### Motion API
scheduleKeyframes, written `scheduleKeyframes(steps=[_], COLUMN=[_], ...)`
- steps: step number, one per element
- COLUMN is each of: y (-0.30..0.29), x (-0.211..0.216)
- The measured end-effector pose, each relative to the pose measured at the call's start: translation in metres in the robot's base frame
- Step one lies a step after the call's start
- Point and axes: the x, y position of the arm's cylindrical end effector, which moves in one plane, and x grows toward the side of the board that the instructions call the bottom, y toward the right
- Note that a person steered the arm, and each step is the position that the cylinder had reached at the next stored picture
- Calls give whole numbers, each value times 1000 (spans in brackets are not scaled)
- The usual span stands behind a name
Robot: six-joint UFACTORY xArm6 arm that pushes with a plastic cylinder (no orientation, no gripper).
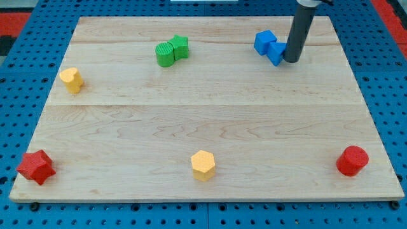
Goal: Push red circle to the bottom of blue blocks
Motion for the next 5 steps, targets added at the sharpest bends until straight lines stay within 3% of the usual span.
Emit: scheduleKeyframes(steps=[2, 3, 5], y=[-2, 28, 118], x=[-5, 2, 126])
